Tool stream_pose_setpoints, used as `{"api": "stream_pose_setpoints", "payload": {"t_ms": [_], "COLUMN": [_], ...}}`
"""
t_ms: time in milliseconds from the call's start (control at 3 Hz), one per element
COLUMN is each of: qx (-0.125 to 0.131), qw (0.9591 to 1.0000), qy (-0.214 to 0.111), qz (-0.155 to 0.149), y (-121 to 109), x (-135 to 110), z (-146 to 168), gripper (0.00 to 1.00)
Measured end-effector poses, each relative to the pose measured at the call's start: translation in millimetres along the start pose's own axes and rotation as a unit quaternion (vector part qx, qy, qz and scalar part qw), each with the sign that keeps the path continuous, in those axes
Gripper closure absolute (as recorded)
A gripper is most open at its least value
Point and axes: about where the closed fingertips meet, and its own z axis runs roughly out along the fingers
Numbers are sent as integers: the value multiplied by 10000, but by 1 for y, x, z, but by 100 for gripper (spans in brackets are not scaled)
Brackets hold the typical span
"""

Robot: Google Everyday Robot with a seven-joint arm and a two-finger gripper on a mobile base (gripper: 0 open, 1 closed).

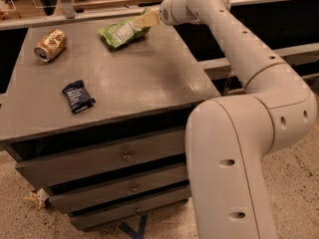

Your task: Move green rice chip bag near rxbar blueberry

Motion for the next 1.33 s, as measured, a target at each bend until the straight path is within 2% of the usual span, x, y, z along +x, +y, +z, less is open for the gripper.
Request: {"api": "stream_pose_setpoints", "payload": {"t_ms": [333,667,1333], "qx": [-44,81,414], "qw": [9995,9979,9912], "qy": [-4,-105,-421], "qz": [318,631,1181], "y": [9,12,11], "x": [7,7,2], "z": [15,29,64], "gripper": [0,0,0]}}
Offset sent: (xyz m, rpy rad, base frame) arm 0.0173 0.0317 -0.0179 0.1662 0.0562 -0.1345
